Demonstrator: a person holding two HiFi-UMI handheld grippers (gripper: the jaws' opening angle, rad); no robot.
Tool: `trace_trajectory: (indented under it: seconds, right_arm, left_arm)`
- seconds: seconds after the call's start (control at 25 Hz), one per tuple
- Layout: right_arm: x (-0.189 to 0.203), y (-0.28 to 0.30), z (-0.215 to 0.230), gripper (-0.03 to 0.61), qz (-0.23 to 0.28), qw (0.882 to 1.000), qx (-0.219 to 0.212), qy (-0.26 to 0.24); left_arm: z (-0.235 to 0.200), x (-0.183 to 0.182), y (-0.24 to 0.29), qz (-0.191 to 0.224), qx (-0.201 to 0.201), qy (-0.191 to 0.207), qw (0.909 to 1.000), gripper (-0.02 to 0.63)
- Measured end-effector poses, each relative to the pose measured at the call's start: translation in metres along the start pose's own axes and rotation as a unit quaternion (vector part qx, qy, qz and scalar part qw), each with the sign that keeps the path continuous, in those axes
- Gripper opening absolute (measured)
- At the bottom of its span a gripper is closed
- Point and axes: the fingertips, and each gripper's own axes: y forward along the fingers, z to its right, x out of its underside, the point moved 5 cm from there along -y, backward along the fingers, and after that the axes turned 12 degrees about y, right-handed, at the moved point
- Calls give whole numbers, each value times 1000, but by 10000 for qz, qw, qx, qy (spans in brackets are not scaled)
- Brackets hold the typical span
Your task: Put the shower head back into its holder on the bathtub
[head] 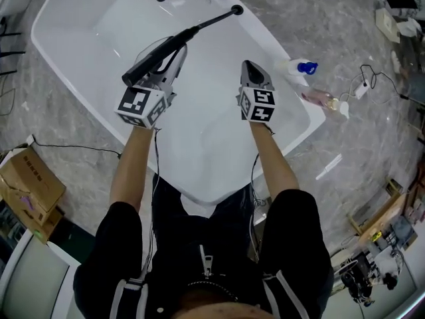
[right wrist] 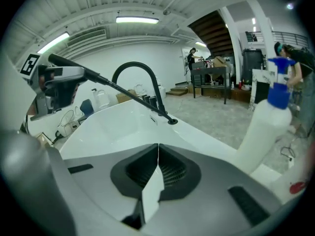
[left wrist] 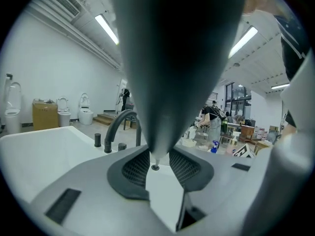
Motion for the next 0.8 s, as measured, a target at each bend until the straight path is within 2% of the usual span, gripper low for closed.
trace_trajectory:
  seconds: [0.2, 0.36, 0.8]
  right_arm:
    - [4, -27, -8, 6, 162, 9997, -103, -135]
    - [10, -43, -12, 6, 194, 9997, -86, -144]
    - [11, -61, 6, 6, 299, 9995, -44, 77]
  left_arm:
    - [9, -3, 25, -14, 166, 200, 9997, 141]
    - [16, -5, 40, 12, 253, 202, 9995, 141]
    - [25, 5, 90, -160, 434, 463, 9979, 141]
